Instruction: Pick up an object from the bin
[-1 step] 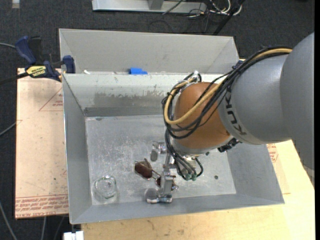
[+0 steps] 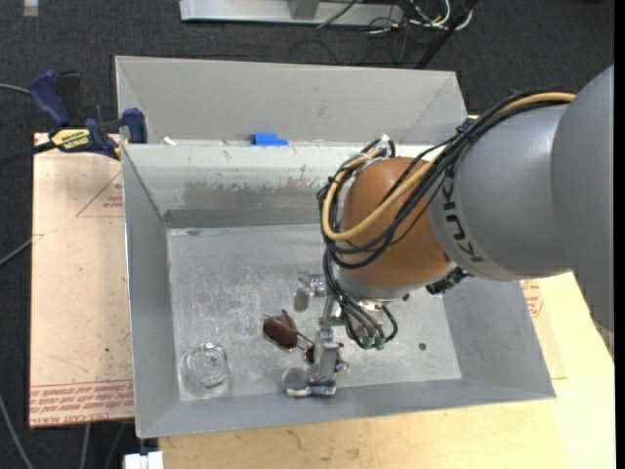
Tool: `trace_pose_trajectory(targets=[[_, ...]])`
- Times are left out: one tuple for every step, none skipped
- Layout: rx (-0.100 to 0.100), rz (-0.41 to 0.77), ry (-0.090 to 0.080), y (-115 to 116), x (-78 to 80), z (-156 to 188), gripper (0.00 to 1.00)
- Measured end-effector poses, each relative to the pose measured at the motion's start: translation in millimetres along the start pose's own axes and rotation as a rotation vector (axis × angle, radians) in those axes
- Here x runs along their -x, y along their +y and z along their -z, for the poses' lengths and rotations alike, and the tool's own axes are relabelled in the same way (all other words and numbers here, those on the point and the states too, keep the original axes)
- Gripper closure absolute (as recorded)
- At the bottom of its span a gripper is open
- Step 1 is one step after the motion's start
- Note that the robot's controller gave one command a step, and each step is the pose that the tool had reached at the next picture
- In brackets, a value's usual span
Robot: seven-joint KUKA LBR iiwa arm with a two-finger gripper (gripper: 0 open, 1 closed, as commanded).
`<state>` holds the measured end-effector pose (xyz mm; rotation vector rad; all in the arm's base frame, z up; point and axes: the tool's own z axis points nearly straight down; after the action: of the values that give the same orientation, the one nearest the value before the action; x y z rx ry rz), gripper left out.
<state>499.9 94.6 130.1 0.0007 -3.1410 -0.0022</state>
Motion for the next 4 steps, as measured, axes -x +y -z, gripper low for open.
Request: trace_pose_trajectory(targets=[[0.002, 0.092, -0.008, -17.9, -0.1, -22.7, 0.00], [0.000, 0.184, 0.003, -64.5, -0.4, -34.8, 0.00], [-0.003, 0.196, -0.001, -46.1, -0.4, -45.8, 0.00], [0.002, 0.283, -0.004, 18.4, 9.9, -59.7, 1.00]])
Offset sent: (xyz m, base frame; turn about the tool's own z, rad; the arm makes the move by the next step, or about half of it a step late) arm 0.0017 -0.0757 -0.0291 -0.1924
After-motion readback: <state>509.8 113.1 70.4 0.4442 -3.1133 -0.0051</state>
